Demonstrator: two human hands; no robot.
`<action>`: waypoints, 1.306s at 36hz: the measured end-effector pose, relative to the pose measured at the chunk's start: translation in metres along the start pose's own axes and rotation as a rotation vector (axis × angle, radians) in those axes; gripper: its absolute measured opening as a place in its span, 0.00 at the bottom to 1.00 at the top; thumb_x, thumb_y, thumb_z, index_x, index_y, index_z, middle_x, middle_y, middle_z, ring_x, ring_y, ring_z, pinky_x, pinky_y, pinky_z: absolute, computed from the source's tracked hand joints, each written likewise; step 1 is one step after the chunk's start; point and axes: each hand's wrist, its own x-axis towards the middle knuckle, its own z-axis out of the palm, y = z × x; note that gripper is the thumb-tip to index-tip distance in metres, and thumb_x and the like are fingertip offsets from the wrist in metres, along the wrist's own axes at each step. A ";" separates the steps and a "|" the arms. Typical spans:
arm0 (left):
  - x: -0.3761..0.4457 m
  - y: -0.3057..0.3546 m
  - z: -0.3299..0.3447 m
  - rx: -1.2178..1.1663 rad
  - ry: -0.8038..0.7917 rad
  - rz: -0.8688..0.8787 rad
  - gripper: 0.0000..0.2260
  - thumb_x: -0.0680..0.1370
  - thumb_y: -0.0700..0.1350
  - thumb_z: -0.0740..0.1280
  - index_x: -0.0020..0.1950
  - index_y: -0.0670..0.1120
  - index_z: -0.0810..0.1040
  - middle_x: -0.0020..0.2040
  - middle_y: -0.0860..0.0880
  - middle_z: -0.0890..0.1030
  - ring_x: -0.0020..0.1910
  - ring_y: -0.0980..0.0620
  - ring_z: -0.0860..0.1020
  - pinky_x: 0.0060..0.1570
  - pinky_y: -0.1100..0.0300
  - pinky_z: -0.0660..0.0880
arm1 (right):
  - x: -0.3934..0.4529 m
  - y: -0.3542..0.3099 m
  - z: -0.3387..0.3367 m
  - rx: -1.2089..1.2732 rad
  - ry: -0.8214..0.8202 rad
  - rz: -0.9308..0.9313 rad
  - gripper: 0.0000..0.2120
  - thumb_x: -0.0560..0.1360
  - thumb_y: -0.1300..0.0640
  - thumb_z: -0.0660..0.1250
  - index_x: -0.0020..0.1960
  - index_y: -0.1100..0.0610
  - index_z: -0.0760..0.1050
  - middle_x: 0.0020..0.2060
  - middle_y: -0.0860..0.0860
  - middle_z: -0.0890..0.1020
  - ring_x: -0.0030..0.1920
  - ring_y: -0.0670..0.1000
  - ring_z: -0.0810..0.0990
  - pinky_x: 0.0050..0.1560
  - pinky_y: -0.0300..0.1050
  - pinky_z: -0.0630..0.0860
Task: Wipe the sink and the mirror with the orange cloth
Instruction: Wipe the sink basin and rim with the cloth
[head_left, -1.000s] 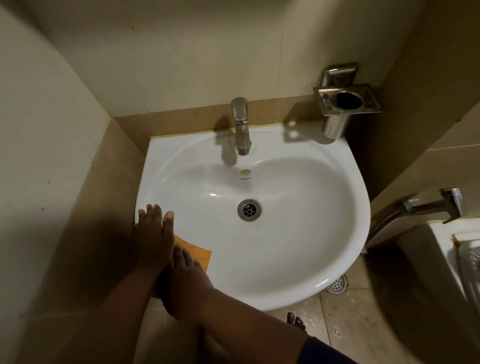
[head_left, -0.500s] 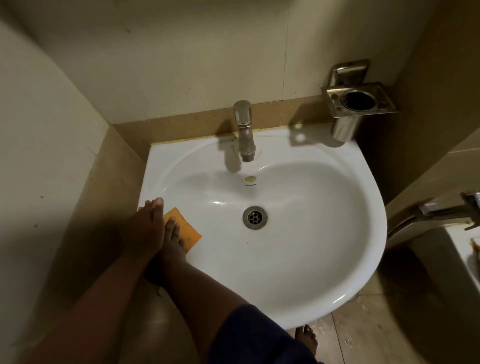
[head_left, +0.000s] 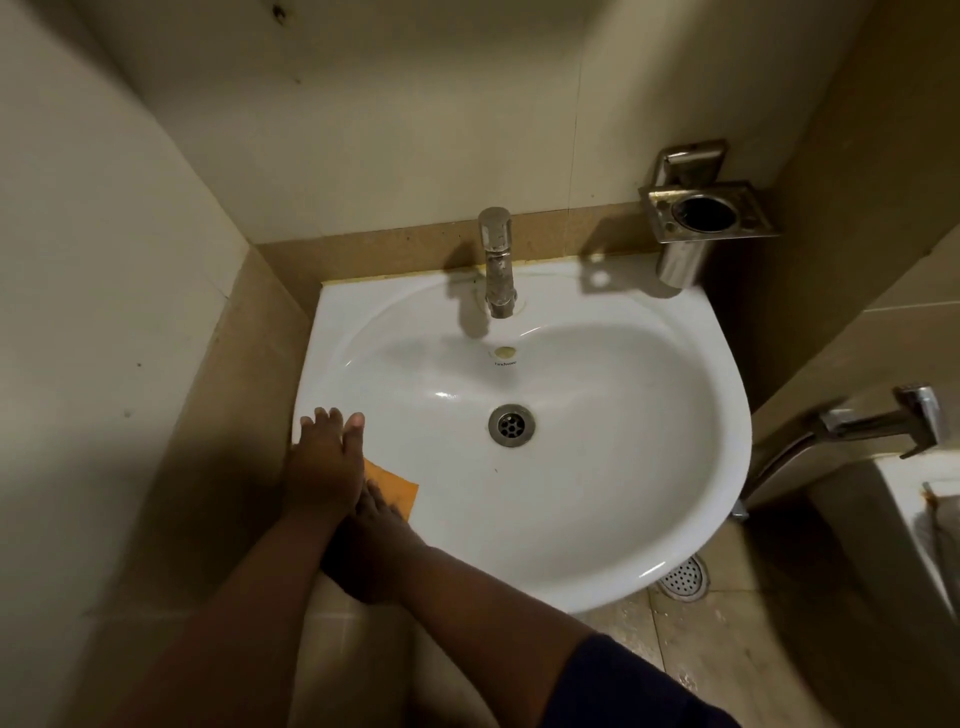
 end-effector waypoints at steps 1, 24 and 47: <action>-0.005 -0.001 0.002 0.009 0.000 0.002 0.23 0.82 0.50 0.51 0.72 0.37 0.63 0.74 0.38 0.62 0.75 0.43 0.56 0.73 0.48 0.53 | -0.002 0.003 0.004 -0.038 -0.009 -0.005 0.31 0.81 0.48 0.55 0.78 0.55 0.45 0.76 0.58 0.40 0.75 0.60 0.37 0.74 0.62 0.44; -0.120 0.054 0.027 0.245 -0.300 0.077 0.22 0.82 0.56 0.46 0.71 0.50 0.66 0.69 0.50 0.72 0.70 0.50 0.67 0.73 0.44 0.49 | -0.154 0.051 -0.075 -0.237 -0.289 0.075 0.27 0.81 0.57 0.55 0.77 0.49 0.49 0.74 0.60 0.59 0.66 0.62 0.69 0.62 0.52 0.66; -0.073 0.116 -0.113 -0.790 -0.483 -0.109 0.17 0.70 0.33 0.72 0.57 0.44 0.78 0.51 0.43 0.81 0.54 0.45 0.77 0.59 0.55 0.72 | -0.193 -0.004 -0.221 0.087 0.386 -0.019 0.29 0.64 0.67 0.74 0.61 0.48 0.75 0.66 0.49 0.71 0.63 0.49 0.72 0.58 0.44 0.74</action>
